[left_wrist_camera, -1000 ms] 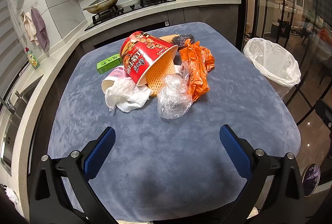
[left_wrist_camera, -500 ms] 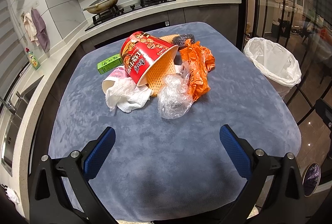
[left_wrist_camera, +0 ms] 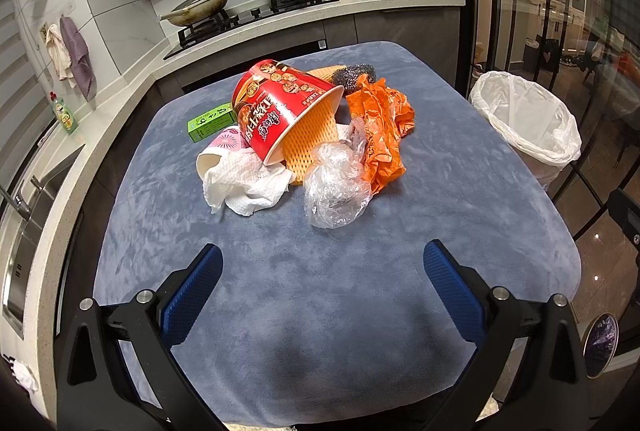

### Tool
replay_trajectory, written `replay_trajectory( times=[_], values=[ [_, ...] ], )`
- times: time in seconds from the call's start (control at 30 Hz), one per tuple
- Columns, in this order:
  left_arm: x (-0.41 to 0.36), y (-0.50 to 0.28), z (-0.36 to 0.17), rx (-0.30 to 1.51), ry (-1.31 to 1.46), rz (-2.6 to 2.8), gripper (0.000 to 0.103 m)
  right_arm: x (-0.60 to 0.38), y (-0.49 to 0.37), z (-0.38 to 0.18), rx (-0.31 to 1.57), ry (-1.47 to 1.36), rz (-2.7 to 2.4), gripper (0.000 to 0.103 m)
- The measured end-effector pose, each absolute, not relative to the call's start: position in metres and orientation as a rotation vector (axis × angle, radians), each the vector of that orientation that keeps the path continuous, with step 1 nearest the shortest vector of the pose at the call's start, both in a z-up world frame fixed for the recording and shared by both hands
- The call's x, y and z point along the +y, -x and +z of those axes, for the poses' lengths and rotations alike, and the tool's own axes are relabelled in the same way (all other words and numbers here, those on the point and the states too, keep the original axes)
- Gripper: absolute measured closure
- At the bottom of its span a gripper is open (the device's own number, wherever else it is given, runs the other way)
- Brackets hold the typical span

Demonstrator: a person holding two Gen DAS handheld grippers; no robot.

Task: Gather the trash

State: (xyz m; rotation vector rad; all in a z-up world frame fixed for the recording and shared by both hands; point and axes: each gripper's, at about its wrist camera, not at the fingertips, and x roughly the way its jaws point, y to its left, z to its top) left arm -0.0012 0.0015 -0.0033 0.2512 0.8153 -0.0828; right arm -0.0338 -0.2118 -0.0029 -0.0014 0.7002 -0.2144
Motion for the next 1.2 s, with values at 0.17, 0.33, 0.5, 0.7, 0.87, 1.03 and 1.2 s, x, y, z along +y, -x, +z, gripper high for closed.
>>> replay_trajectory(
  times=[0.17,0.33,0.5,0.7,0.87,1.03,1.2],
  values=[
    [0.0018,0.0013,-0.005,0.82,-0.251,-0.084,0.007,-0.2122,0.0347,-0.0031,0.698,-0.002,-0.216,0.007],
    [0.0015,0.0026,-0.0058,0.821,-0.252,-0.086,0.007,-0.2128,0.0347,-0.004,0.699,-0.001,-0.217,0.007],
    [0.0013,0.0034,-0.0065,0.824,-0.253,-0.086,0.007,-0.213,0.0346,-0.0052,0.701,0.0,-0.218,0.007],
    [0.0003,0.0037,-0.0067,0.825,-0.254,-0.087,0.007,-0.2142,0.0347,-0.006,0.701,-0.001,-0.218,0.007],
    [0.0003,0.0041,-0.0068,0.825,-0.253,-0.086,0.007,-0.2141,0.0348,-0.0058,0.702,-0.001,-0.217,0.007],
    [0.0003,0.0039,-0.0067,0.825,-0.253,-0.086,0.007,-0.2139,0.0349,-0.0058,0.701,0.0,-0.217,0.007],
    [-0.0005,0.0034,-0.0065,0.826,-0.253,-0.086,0.007,-0.2138,0.0348,-0.0059,0.702,0.002,-0.218,0.007]
  ],
)
